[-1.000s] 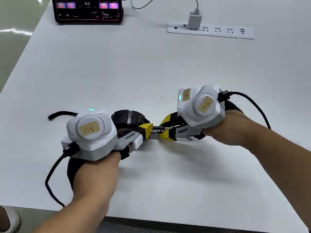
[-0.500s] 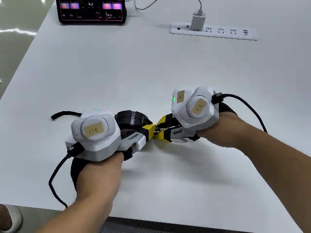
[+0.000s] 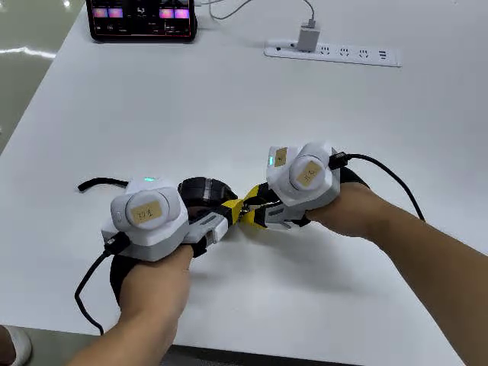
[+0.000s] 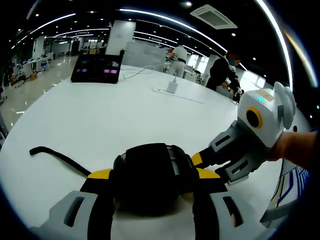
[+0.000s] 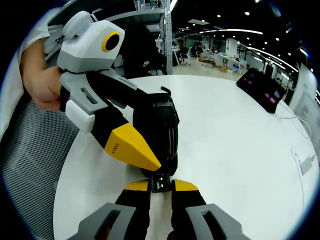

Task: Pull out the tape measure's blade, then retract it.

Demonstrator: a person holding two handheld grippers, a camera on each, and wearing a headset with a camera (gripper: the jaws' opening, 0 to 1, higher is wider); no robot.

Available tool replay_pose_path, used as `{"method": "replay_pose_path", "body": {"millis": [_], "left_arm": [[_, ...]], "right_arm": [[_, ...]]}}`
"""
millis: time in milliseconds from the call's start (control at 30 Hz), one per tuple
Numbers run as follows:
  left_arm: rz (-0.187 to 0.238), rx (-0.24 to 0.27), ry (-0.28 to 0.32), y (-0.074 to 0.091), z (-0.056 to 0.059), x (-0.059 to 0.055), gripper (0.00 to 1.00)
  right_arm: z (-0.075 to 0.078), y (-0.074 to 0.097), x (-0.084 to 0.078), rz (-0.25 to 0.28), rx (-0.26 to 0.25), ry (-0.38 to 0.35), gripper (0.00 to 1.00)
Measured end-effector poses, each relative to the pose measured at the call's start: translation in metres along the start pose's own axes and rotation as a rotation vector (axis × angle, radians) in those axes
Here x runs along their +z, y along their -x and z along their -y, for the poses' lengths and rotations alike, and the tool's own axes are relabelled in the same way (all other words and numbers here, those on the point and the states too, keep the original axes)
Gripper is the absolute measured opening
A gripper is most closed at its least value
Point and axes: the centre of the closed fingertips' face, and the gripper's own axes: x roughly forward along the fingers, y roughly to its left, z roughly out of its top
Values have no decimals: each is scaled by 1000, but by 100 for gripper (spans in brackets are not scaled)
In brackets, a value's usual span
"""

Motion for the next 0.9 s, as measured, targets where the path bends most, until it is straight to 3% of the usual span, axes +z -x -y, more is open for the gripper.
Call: {"method": "replay_pose_path", "body": {"millis": [267, 633, 800, 900], "left_arm": [[-41, -3, 27, 2, 1, -2, 59], [-48, -13, 5, 5, 2, -4, 58], [-35, -22, -22, 8, 2, -2, 57], [-31, -28, -8, 9, 2, 0, 56]], "right_arm": [[-5, -3, 1, 0, 10, 3, 20], [-8, -1, 1, 2, 9, -2, 24], [-5, 5, 3, 23, -16, -23, 27], [-3, 6, 3, 22, -29, -25, 30]]}}
